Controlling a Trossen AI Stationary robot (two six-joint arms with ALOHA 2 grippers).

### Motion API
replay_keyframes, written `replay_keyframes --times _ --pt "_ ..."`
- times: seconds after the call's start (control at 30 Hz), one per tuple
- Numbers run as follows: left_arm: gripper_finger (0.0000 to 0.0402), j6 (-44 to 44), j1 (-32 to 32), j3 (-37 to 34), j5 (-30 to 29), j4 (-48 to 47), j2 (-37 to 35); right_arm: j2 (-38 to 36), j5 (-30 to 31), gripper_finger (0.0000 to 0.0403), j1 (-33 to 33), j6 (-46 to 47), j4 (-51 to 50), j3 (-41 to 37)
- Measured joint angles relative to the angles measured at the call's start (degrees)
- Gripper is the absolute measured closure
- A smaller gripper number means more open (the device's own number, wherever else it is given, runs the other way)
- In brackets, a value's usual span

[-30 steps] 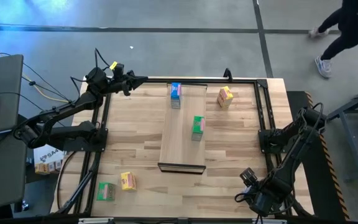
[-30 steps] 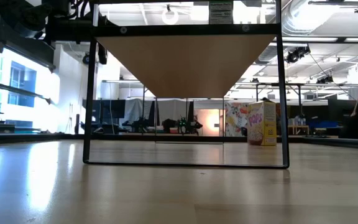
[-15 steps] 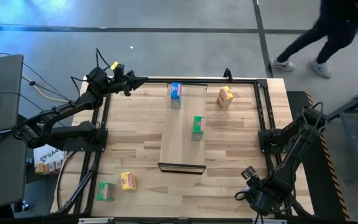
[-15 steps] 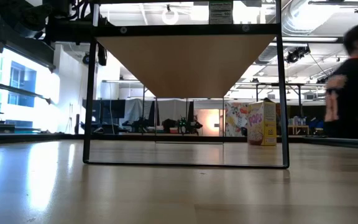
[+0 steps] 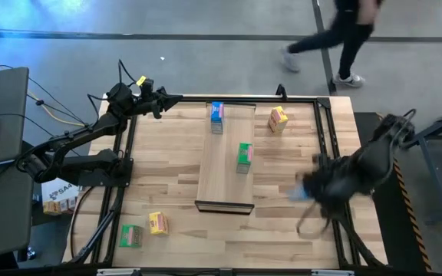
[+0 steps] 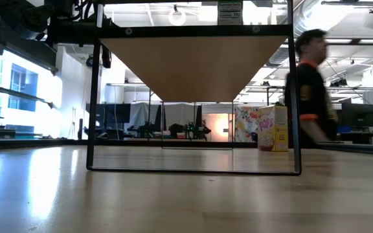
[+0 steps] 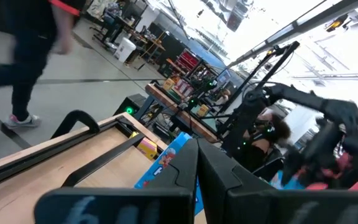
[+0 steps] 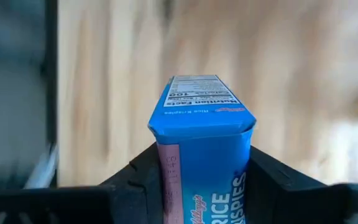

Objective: Stack cereal on shelf
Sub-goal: Put the blue cereal box on the shelf aligned with the other blue cereal box

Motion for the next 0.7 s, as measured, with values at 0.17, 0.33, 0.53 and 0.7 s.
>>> replay_keyframes --times 0.17,0.33,0.53,0.7 --pt "0.0402 -0.02 -0.01 0.00 0.00 0.01 0.01 -3.71 19.37 0.0263 -11.75 -2.54 0.33 6.66" --pt "0.0402 -0.02 0.00 0.00 0.00 0.02 0.01 -4.56 28.79 0.0263 -25.60 -9.03 1.29 10.77" --pt "0.0401 -0.02 0.00 0.00 0.01 0.00 0.01 -1.11 14.91 0.0263 -42.32 -5.70 12.62 11.03" --pt "0.0402 -0.04 0.00 0.00 0.06 0.02 0.01 4.97 1.86 0.0263 -50.61 -5.51 20.62 12.35"
